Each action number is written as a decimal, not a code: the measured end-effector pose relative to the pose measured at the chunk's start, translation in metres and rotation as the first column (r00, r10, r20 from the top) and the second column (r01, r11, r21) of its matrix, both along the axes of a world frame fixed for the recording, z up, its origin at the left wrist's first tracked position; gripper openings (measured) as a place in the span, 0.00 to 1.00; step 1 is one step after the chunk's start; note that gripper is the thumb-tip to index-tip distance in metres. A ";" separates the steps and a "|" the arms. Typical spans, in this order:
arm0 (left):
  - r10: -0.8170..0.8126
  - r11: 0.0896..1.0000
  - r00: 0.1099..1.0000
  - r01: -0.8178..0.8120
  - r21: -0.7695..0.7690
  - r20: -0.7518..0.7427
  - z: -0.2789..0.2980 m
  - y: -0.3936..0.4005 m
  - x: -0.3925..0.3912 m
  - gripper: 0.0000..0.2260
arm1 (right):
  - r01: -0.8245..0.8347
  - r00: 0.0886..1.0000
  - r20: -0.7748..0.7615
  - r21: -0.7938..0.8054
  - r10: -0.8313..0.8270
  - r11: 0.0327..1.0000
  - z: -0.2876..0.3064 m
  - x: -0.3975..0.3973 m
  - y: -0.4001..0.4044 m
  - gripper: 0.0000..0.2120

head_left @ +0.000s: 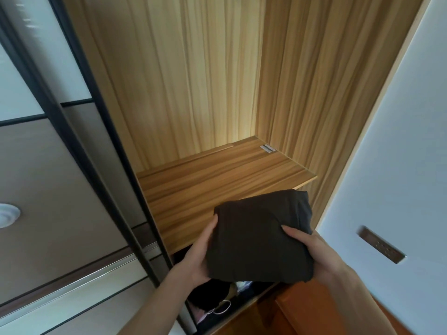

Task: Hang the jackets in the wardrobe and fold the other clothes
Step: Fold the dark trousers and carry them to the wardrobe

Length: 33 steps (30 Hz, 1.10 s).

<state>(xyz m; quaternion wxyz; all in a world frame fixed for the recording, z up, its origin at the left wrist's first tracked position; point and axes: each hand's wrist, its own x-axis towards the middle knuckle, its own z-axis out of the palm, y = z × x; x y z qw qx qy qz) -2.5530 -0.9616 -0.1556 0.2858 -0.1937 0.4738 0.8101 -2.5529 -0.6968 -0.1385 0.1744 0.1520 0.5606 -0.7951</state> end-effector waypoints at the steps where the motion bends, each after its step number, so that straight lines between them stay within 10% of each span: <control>1: 0.015 0.999 1.000 -0.015 -0.032 -0.007 0.000 0.003 -0.002 0.25 | -0.031 0.999 0.017 0.011 0.031 0.999 0.002 -0.004 0.001 0.21; 16: 0.360 0.882 0.909 -0.405 -0.239 -0.211 -0.023 0.039 -0.098 0.21 | -0.014 0.994 -0.096 0.366 0.053 0.931 -0.021 -0.127 0.009 0.11; 33: 0.584 0.811 0.799 -0.566 -0.146 0.144 -0.070 0.042 -0.224 0.21 | -0.162 0.956 -0.165 0.392 0.242 0.906 -0.080 -0.324 0.004 0.20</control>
